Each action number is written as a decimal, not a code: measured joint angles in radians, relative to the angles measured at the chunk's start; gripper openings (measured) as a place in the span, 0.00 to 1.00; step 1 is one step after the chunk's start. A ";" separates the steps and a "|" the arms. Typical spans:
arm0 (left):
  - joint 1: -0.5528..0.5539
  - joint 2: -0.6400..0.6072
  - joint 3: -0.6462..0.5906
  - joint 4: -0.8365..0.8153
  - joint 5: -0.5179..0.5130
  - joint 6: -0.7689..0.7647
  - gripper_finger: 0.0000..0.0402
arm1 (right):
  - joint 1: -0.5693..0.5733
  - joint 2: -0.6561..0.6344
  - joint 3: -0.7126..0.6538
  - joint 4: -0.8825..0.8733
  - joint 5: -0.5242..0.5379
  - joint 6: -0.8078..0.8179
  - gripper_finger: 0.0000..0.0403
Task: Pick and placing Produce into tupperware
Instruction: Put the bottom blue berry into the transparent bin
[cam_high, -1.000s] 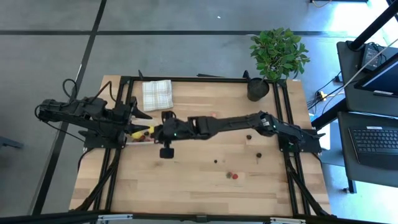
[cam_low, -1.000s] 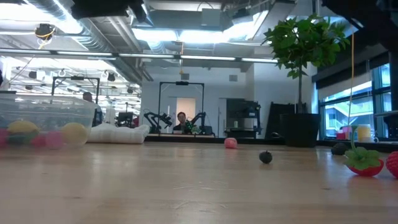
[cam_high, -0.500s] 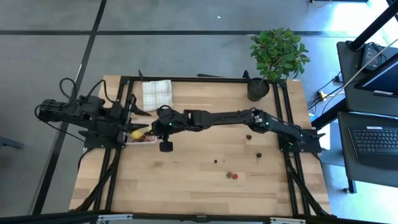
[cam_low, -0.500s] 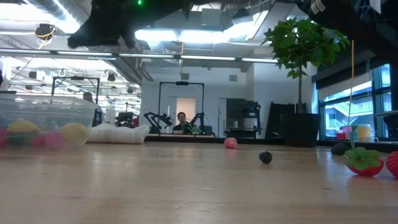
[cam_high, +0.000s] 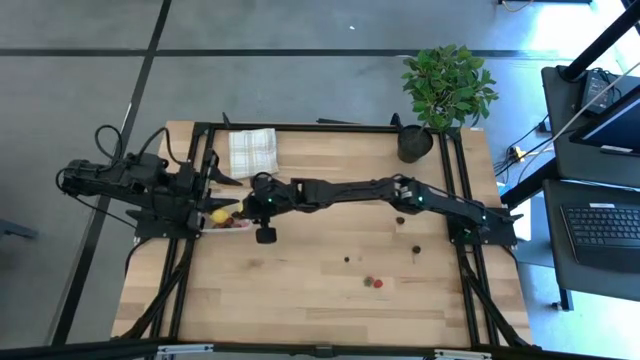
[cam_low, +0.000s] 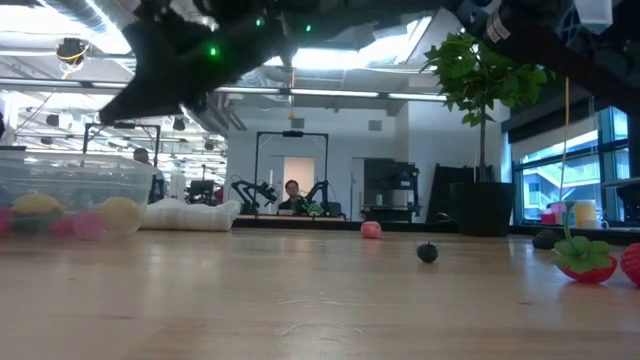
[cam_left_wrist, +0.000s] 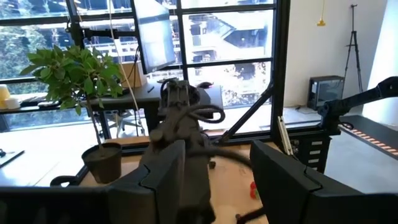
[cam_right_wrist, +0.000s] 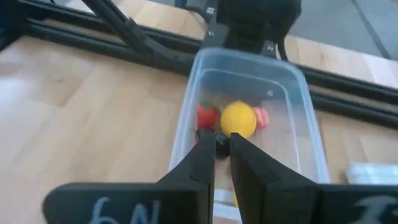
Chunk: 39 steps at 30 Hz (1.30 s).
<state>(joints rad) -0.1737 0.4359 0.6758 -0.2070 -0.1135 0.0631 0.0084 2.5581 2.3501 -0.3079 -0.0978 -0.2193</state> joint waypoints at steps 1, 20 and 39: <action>0.000 0.000 0.000 0.000 0.000 0.000 0.44 | -0.004 0.006 0.000 0.004 -0.001 0.001 0.10; 0.000 0.000 0.000 -0.002 0.000 0.001 0.44 | -0.030 0.055 0.000 -0.007 0.000 0.015 0.10; 0.000 0.000 0.000 -0.006 0.000 0.001 0.44 | -0.036 0.055 0.000 -0.006 0.002 0.029 0.13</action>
<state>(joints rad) -0.1734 0.4362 0.6762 -0.2126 -0.1135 0.0643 -0.0280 2.6129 2.3505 -0.3138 -0.0963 -0.1898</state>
